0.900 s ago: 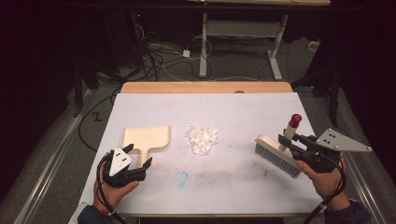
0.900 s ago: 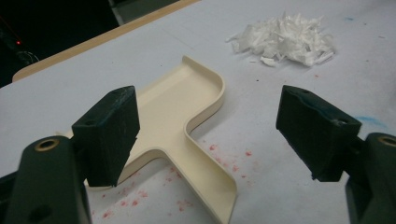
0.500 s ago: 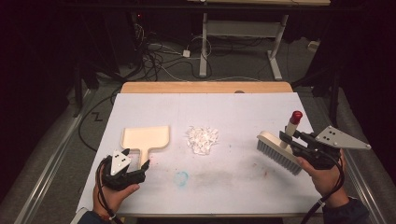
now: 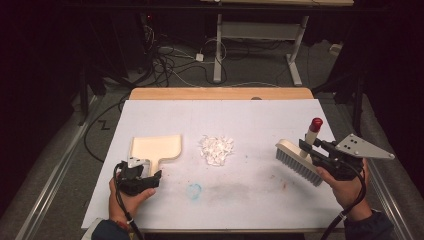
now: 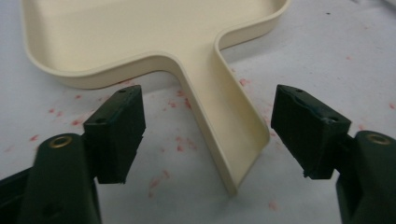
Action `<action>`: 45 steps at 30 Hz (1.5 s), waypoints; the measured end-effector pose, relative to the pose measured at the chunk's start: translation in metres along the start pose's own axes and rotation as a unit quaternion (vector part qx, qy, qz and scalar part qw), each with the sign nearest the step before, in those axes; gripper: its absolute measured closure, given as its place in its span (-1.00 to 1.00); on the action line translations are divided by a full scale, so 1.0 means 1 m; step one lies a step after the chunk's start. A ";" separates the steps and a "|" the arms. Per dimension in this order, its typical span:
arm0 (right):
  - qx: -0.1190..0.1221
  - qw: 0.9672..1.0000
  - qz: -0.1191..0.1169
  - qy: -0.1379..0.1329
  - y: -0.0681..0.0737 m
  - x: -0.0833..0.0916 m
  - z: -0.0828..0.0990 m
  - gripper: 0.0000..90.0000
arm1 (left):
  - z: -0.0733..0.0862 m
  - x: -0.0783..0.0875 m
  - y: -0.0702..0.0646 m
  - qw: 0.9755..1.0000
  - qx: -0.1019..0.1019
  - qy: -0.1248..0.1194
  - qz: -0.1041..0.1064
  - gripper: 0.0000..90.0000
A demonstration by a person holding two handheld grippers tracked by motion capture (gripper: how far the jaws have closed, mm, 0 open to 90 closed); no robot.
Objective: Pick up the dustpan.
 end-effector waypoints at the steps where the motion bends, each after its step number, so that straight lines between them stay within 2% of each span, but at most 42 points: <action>1: 0.000 1.000 0.000 0.002 0.000 0.000 0.000 0.57 | -0.003 -0.004 0.001 1.000 0.002 0.007 0.000 -0.40; 3: -0.002 1.000 0.000 0.002 -0.001 0.000 0.001 0.57 | -0.013 -0.009 0.005 1.000 0.013 0.007 -0.006 -0.33; 8: 0.000 1.000 -0.001 0.004 0.000 -0.001 0.001 0.57 | -0.020 -0.012 0.008 1.000 0.008 0.012 -0.006 -0.11; 9: 0.001 1.000 -0.001 0.004 -0.001 -0.002 0.002 0.57 | -0.021 -0.012 0.009 1.000 0.005 0.012 -0.007 -0.02; 10: 0.001 1.000 -0.001 0.004 -0.001 -0.002 0.002 0.57 | -0.022 -0.013 0.010 1.000 0.003 0.013 -0.005 -0.02; 12: 0.000 1.000 -0.002 0.006 0.000 -0.001 0.002 0.57 | -0.024 -0.013 0.012 1.000 -0.013 0.018 -0.002 0.19; 13: 0.000 1.000 -0.002 0.006 0.000 -0.001 0.002 0.57 | -0.025 -0.013 0.012 1.000 -0.015 0.019 0.001 0.19; 14: 0.002 1.000 -0.003 0.004 -0.001 -0.001 0.002 0.57 | -0.027 -0.013 0.012 1.000 -0.019 0.022 0.001 0.37; 16: 0.004 1.000 -0.006 0.005 -0.001 -0.001 0.002 0.57 | -0.030 -0.013 0.013 0.999 -0.028 0.033 0.004 0.41; 19: 0.003 1.000 -0.008 0.009 0.000 -0.003 0.002 0.57 | -0.033 -0.012 0.015 0.999 -0.027 0.042 0.016 0.41; 21: 0.003 1.000 -0.009 0.010 0.000 -0.003 0.002 0.57 | -0.034 -0.012 0.016 0.998 -0.028 0.044 0.017 0.41; 24: 0.005 1.000 -0.009 0.012 0.000 -0.003 0.002 0.57 | -0.035 -0.008 0.016 0.998 -0.042 0.054 0.007 0.41; 29: 0.001 1.000 -0.006 0.013 -0.001 -0.002 0.003 0.57 | -0.038 0.006 0.020 0.997 -0.060 0.053 0.010 0.42; 30: 0.001 1.000 -0.005 0.011 -0.002 -0.002 0.003 0.57 | -0.038 0.011 0.021 0.997 -0.064 0.048 0.016 0.42; 37: 0.002 1.000 -0.006 0.014 -0.002 -0.003 0.004 0.57 | -0.036 0.030 0.023 0.996 -0.074 0.045 0.013 0.42; 41: 0.004 1.000 -0.006 0.011 -0.003 -0.003 0.004 0.57 | -0.033 0.035 0.022 0.996 -0.080 0.045 0.019 0.42; 45: 0.001 1.000 -0.005 0.011 -0.003 -0.003 0.004 0.57 | -0.028 0.041 0.020 0.994 -0.095 0.046 0.023 0.42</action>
Point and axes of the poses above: each handheld gripper's, and its own axes: x roughly backward along the jaws, z roughly out of its underside, y roughly to its left, the point moved 3 cm from there along -x, roughly forward along the jaws, and after that the axes turned 8 degrees about y, right-handed, at the moved point
